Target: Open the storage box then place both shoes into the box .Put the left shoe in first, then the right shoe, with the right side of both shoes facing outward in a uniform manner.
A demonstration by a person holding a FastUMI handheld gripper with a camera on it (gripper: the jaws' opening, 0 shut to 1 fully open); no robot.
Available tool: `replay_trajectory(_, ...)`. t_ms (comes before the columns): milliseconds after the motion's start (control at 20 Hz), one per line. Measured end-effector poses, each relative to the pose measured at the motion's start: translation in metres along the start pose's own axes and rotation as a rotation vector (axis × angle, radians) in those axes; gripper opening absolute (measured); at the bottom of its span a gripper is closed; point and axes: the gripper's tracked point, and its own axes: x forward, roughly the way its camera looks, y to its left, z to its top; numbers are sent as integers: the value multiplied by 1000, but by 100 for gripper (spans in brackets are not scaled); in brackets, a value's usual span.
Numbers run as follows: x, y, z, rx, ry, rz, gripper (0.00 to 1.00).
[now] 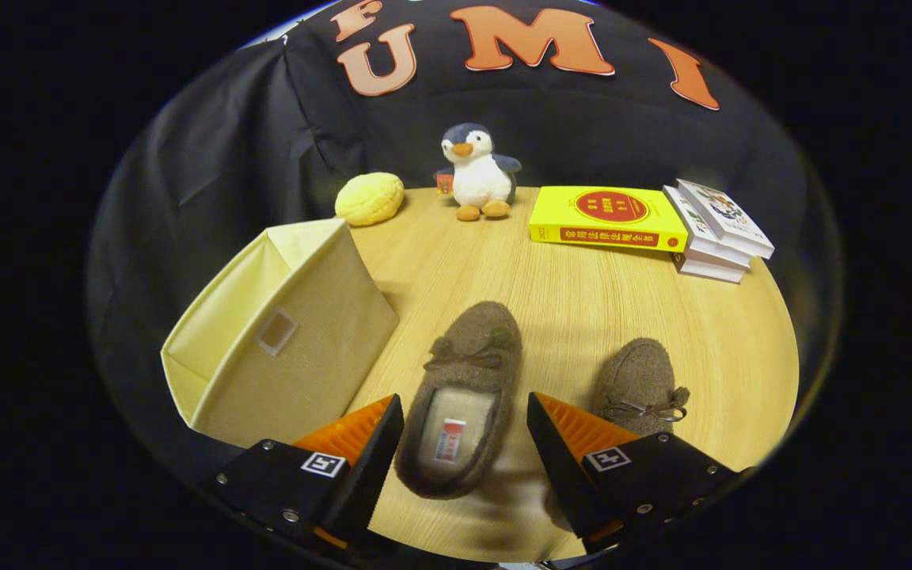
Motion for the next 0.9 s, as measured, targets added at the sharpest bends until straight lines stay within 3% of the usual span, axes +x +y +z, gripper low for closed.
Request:
replay_trajectory(250,39,-27,-2,12,2,-49,79)
replay_trajectory(600,67,-26,1,11,-44,-76,55)
replay_trajectory(700,73,-28,-3,11,-31,-104,45)
replay_trajectory(800,74,-34,-1,20,-26,-136,30)
replay_trajectory(850,73,-33,-2,36,-31,-143,18)
replay_trajectory(900,70,-34,1,49,-36,-154,14)
